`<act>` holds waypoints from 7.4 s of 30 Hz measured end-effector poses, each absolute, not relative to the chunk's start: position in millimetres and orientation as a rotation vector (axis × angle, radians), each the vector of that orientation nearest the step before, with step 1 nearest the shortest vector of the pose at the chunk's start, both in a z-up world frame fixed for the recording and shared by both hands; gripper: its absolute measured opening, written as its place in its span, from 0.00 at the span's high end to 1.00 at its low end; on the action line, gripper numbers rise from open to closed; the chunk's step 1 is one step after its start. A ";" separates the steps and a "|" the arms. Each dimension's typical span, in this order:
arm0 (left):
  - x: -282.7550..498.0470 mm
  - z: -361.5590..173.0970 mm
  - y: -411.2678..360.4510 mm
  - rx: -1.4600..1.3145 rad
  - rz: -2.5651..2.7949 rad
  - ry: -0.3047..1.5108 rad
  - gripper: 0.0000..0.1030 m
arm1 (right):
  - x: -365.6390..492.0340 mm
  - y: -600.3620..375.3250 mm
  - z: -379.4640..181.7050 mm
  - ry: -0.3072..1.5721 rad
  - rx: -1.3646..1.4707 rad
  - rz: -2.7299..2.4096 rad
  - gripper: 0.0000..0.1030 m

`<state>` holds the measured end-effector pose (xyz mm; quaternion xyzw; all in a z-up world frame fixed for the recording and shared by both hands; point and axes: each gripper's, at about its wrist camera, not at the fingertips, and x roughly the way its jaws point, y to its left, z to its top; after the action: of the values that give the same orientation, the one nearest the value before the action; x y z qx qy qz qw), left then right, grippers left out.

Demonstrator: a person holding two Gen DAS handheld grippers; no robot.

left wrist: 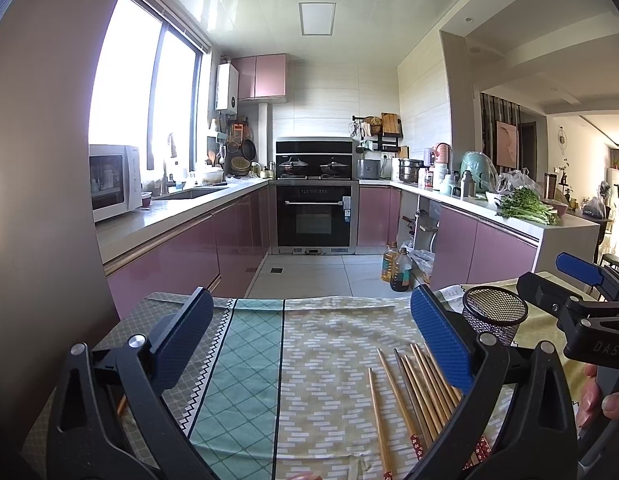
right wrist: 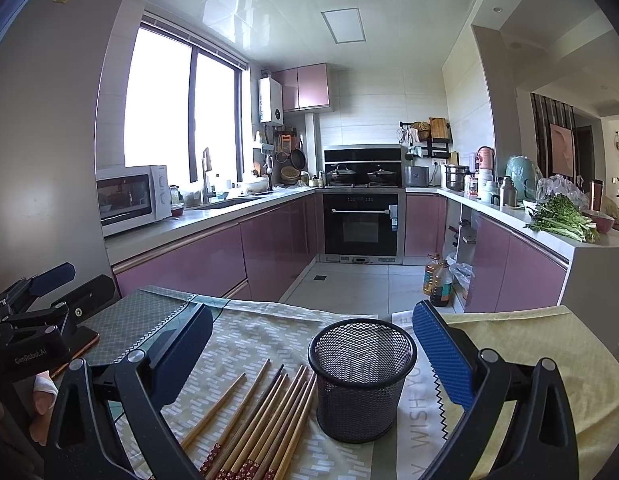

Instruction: Organize utensils

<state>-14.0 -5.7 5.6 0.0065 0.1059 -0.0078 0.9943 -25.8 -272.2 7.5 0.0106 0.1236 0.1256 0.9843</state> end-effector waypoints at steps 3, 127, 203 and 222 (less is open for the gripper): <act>-14.7 5.3 -6.2 0.015 -0.016 0.213 0.05 | -25.3 -273.0 7.0 0.254 0.023 0.252 0.06; 98.7 -117.3 -37.0 0.132 -0.368 0.933 0.74 | 46.6 -244.2 -84.8 0.934 0.040 0.428 0.84; 109.7 99.8 -83.2 -0.167 -0.768 0.482 0.93 | 25.7 -329.0 85.0 0.371 0.118 0.511 0.95; 151.1 35.2 -139.5 -0.056 -0.739 0.691 0.93 | 83.5 -320.2 29.6 0.609 0.064 0.458 0.95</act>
<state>151.1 -139.5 35.2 -0.0269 0.3308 -0.3538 0.8745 83.5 -320.2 29.6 0.0312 0.2970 0.2237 0.9278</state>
